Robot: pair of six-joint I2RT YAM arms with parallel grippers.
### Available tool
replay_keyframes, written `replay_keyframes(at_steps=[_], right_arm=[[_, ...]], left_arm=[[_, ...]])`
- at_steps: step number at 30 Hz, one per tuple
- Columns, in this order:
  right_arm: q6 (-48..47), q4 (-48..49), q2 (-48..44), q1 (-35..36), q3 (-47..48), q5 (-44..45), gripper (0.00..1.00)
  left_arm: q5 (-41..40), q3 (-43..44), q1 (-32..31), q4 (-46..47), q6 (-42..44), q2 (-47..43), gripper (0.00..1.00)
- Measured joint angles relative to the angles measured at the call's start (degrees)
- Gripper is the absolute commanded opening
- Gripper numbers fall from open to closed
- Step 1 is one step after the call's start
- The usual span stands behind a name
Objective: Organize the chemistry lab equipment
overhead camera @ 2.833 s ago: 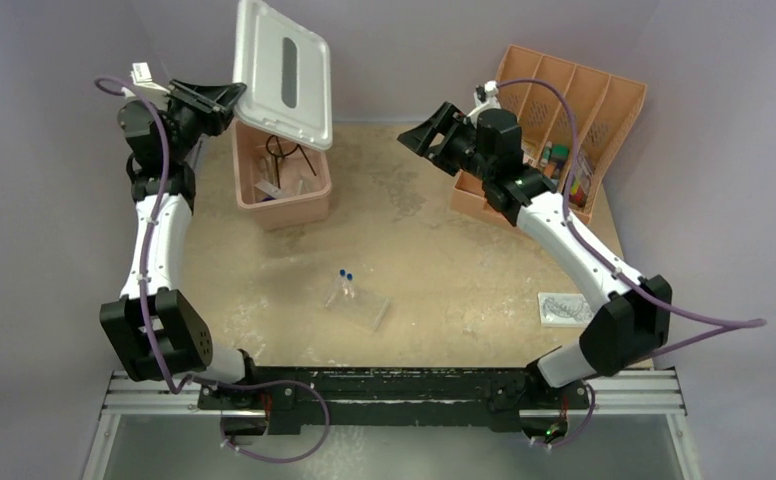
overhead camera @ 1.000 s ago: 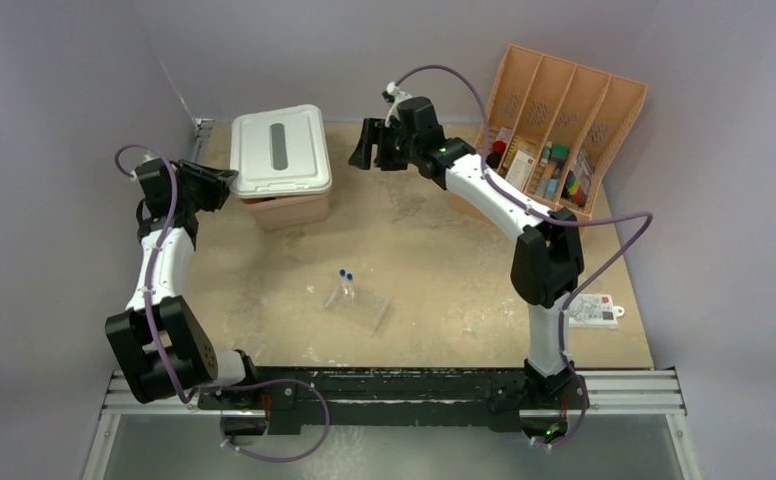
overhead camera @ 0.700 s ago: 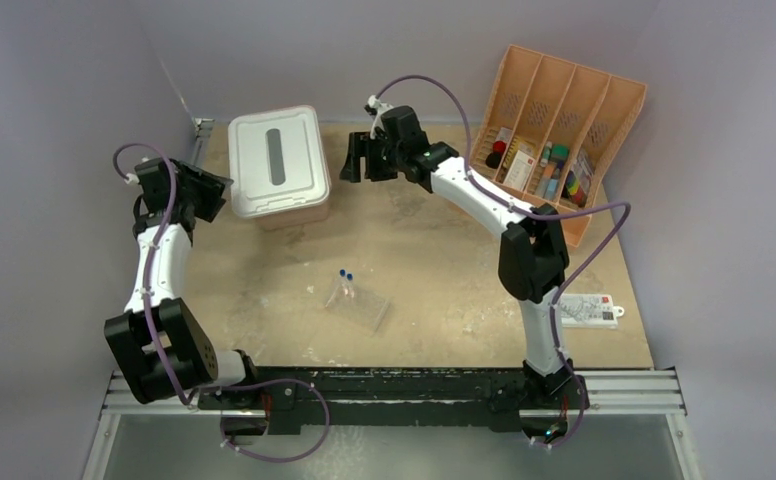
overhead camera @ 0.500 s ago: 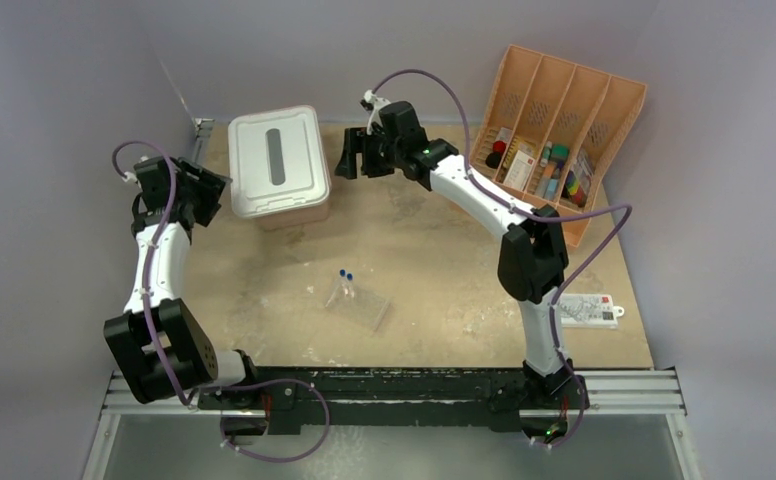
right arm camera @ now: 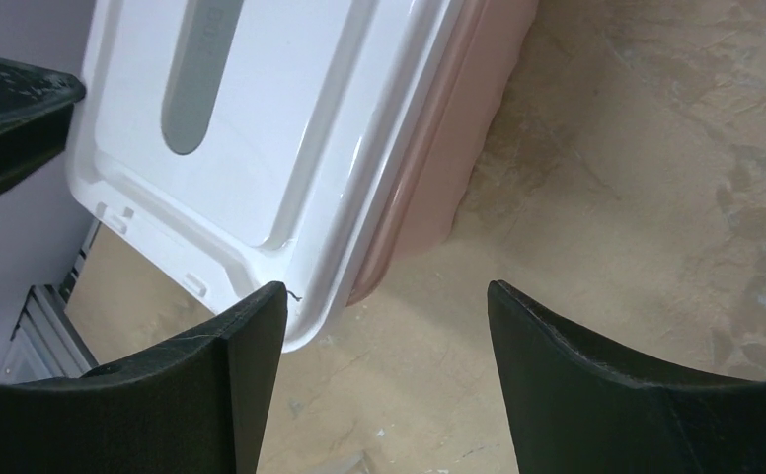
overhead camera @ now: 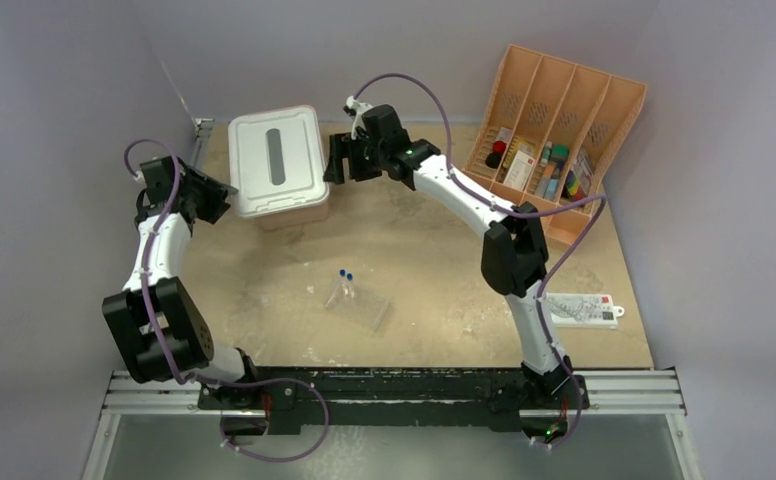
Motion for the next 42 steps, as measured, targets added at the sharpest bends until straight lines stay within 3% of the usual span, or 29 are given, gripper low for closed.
replay_keyframes(at_steps=[6, 13, 20, 27, 34, 42], right_arm=[[-0.3, -0.9, 4.8, 1.2, 4.3, 0.8, 0.74], [0.4, -1.1, 5.7, 1.5, 5.6, 4.4, 0.71], [1.6, -1.1, 5.9, 1.6, 5.7, 5.4, 0.67], [4.4, -0.4, 6.4, 1.8, 5.9, 5.7, 0.48], [9.2, -0.3, 6.5, 1.0, 5.2, 5.4, 0.47], [15.8, 0.5, 6.5, -0.5, 3.8, 1.2, 0.51]], left_arm=[[2.4, 2.7, 0.0, 0.3, -0.1, 2.9, 0.23], [4.4, 5.1, 0.1, 1.3, -0.2, 6.1, 0.22], [4.7, 5.4, 0.0, 1.4, -0.1, 6.9, 0.35], [4.6, 6.6, 0.0, 0.6, 0.0, 8.4, 0.47], [4.7, 7.1, -0.4, 0.2, 0.2, 9.1, 0.57], [4.5, 7.9, -0.4, -0.6, 0.6, 9.8, 0.59]])
